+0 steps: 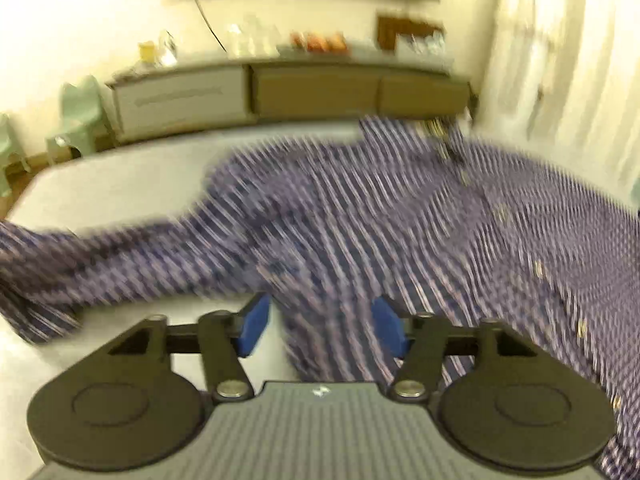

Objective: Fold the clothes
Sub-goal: 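Move the left gripper to the shirt hem and grasp it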

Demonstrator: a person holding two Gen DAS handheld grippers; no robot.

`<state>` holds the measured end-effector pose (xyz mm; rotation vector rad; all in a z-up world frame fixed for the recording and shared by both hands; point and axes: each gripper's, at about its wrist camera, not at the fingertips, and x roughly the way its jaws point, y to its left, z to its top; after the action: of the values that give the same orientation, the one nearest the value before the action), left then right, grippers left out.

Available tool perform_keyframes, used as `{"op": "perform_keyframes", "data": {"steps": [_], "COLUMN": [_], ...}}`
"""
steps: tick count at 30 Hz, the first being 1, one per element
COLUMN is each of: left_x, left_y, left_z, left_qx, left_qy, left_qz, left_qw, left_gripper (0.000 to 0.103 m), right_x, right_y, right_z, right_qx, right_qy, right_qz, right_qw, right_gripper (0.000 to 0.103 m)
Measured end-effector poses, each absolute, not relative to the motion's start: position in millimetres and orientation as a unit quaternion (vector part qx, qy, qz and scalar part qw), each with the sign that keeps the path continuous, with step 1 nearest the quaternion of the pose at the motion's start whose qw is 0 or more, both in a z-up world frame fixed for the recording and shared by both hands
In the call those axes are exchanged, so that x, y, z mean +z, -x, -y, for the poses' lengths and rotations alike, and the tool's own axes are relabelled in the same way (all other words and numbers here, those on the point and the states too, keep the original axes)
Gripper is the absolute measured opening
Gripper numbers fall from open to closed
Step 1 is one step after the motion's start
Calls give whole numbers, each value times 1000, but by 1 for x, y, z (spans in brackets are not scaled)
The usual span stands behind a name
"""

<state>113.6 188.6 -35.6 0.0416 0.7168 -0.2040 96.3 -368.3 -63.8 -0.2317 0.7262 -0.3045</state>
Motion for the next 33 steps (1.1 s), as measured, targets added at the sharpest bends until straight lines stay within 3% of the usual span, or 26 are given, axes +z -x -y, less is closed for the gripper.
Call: {"op": "perform_keyframes", "data": {"steps": [1,3,8,10,16,23,24,26,27,29,31,32,33], "left_x": [-33,-35,-35,-26,-46,-59,-59,-58,-56,-36,-2,6,14], "left_y": [-117,-130,-147,-137,-121,-139,-142,-146,-148,-140,-121,-115,-109], "left_z": [-201,-234,-330,-366,-405,-421,-418,-415,-419,-433,-458,-473,-489], "left_qx": [-88,-45,75,102,66,16,17,24,25,49,79,87,95], "left_qy": [-14,18,89,94,-81,-33,-39,-47,-38,-20,34,75,116], "left_qz": [-345,-354,-351,-326,-310,-294,-289,-286,-290,-253,-211,-215,-218], "left_qw": [934,934,929,935,945,955,956,957,956,966,974,970,964], "left_gripper": [71,71,70,71,83,85,81,24,5,2,6,13,28], "right_x": [-52,-59,-77,-89,-61,-4,-2,3,6,11,14,16,14], "right_y": [-87,-76,-49,-45,-53,-73,-79,-92,-98,-110,-127,-134,-144], "right_z": [341,290,162,166,168,43,20,-27,-50,-96,-132,-151,-164], "right_qx": [-108,-36,144,117,5,140,162,205,227,270,284,290,296], "right_qy": [108,128,172,166,251,266,263,255,251,242,228,219,208], "right_qz": [-332,-344,-365,-376,-376,-346,-348,-352,-354,-357,-355,-352,-351], "right_qw": [931,930,904,904,892,889,885,877,872,861,861,863,864], "right_gripper": [79,85,86,95,89,96,98,98,98,98,98,98,98]}}
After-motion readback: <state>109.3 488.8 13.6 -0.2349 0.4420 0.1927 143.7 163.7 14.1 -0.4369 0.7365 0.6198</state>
